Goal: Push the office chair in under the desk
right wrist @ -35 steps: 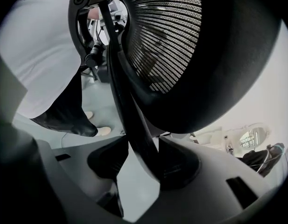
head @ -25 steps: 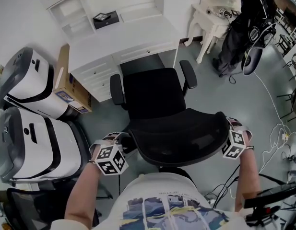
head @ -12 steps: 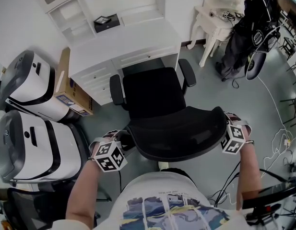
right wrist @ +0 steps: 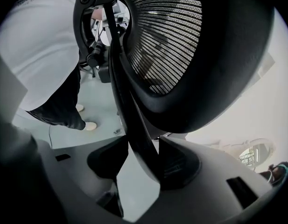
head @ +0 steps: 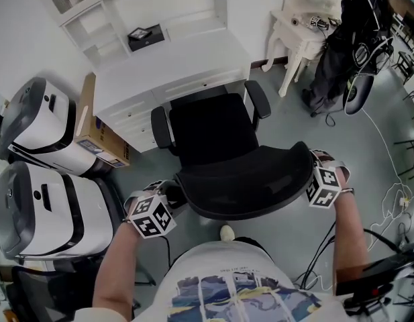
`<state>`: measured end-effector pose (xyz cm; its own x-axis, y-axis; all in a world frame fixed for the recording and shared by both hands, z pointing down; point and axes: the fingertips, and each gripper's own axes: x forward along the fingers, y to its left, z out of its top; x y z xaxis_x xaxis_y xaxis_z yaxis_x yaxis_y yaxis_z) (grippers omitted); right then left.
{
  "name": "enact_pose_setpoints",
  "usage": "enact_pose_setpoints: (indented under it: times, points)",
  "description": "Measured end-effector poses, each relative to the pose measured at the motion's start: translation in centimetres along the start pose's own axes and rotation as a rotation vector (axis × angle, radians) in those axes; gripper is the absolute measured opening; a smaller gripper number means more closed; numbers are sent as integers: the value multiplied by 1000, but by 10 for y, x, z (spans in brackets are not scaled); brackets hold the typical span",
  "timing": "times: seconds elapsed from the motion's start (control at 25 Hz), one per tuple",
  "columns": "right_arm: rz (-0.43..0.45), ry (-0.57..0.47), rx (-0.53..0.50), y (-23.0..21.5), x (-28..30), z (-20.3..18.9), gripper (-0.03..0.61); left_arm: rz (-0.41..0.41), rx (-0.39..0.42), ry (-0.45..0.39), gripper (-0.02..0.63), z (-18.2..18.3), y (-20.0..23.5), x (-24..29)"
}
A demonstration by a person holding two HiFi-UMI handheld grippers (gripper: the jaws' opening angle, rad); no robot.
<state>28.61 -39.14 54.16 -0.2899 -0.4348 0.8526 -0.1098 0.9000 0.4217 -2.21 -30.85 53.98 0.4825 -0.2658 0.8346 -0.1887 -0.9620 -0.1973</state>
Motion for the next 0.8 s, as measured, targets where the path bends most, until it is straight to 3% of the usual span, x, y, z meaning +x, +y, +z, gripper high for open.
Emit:
enact_pose_setpoints:
  times: [0.8]
  points:
    - [-33,-31,-7,-67,30,-1,229,11,-14,8,160,7,58,21]
